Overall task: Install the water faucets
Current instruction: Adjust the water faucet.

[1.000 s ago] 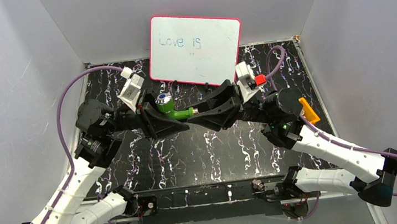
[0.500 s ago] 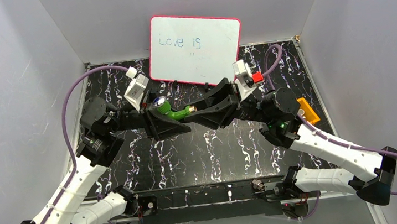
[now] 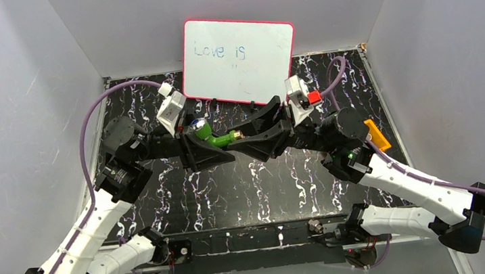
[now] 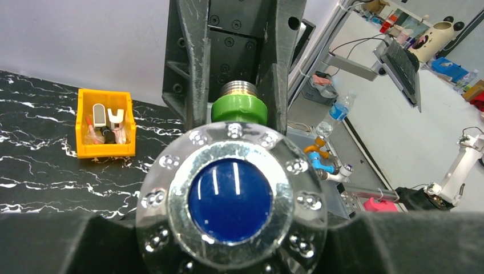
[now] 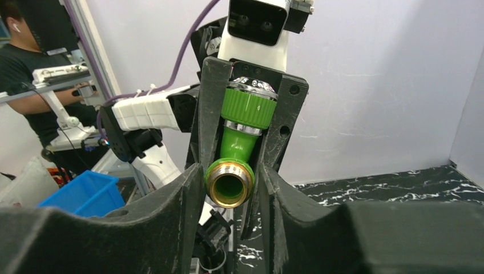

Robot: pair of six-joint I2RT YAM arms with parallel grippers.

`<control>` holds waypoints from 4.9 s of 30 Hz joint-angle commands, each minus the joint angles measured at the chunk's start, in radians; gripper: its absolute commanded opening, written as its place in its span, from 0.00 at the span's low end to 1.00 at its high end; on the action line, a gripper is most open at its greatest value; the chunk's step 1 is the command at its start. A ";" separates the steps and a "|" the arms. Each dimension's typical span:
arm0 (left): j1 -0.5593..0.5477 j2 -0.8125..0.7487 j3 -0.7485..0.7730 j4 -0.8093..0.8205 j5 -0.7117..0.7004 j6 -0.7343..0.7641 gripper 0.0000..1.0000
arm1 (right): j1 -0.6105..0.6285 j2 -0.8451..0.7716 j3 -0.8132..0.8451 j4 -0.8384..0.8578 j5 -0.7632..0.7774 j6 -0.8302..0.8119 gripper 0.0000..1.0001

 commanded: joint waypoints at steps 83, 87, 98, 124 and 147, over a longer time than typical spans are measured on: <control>-0.007 0.013 0.012 0.065 0.011 -0.028 0.31 | 0.005 0.032 -0.007 0.184 0.016 0.099 0.00; -0.007 0.012 0.012 0.063 0.010 -0.027 0.11 | 0.005 0.035 -0.024 0.192 0.018 0.101 0.00; -0.007 0.009 0.033 -0.001 -0.003 0.013 0.00 | 0.005 0.016 -0.036 0.116 0.019 0.065 0.26; -0.007 0.023 0.117 -0.205 0.030 0.139 0.00 | 0.004 -0.066 0.020 -0.066 0.049 -0.022 0.38; -0.007 0.028 0.104 -0.149 0.020 0.108 0.10 | 0.006 0.007 0.025 -0.038 -0.030 0.040 0.00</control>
